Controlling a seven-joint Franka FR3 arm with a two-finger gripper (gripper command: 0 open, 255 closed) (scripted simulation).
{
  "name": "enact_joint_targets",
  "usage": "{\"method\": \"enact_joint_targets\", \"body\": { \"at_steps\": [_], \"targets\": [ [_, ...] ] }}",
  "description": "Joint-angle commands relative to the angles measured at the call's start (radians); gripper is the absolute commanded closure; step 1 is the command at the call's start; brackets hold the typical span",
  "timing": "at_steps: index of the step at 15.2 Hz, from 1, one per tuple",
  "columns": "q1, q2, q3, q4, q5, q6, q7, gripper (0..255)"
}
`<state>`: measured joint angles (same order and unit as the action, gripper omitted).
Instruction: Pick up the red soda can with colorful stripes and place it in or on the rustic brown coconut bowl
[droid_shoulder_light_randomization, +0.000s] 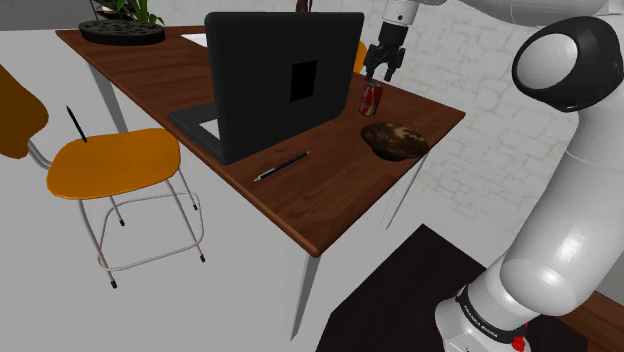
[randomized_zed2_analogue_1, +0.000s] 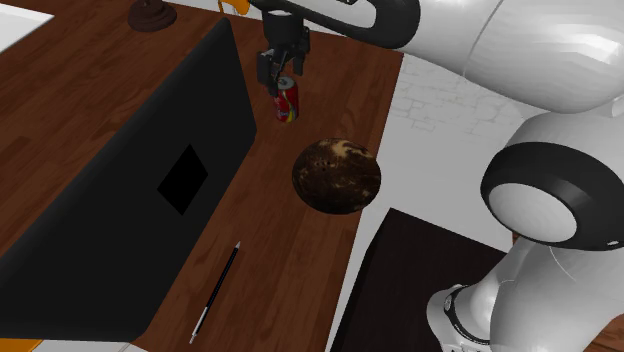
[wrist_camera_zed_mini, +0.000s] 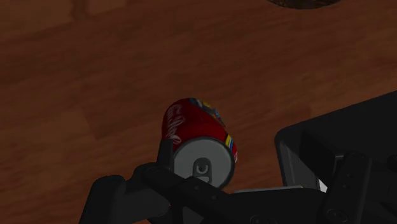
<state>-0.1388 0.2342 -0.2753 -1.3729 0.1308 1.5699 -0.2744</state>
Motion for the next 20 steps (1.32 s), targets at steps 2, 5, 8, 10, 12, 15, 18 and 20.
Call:
{"method": "enact_joint_targets", "body": {
  "at_steps": [2,5,8,10,12,15,18,20],
  "targets": [
    [-0.018,0.058,-0.003,0.064,0.021,-0.008,-0.012,0],
    [-0.012,0.046,-0.002,0.006,0.018,0.038,-0.012,0],
    [-0.005,0.036,0.0,-0.056,0.015,0.091,-0.013,0],
    [-0.005,0.036,0.0,-0.056,0.015,0.091,-0.013,0],
    [-0.005,0.036,0.0,-0.056,0.015,0.091,-0.013,0],
    [-0.005,0.036,0.0,-0.056,0.015,0.091,-0.013,0],
    [-0.005,0.036,0.0,-0.056,0.015,0.091,-0.013,255],
    [-0.005,0.036,0.0,-0.056,0.016,0.091,-0.012,255]
  ]
}}
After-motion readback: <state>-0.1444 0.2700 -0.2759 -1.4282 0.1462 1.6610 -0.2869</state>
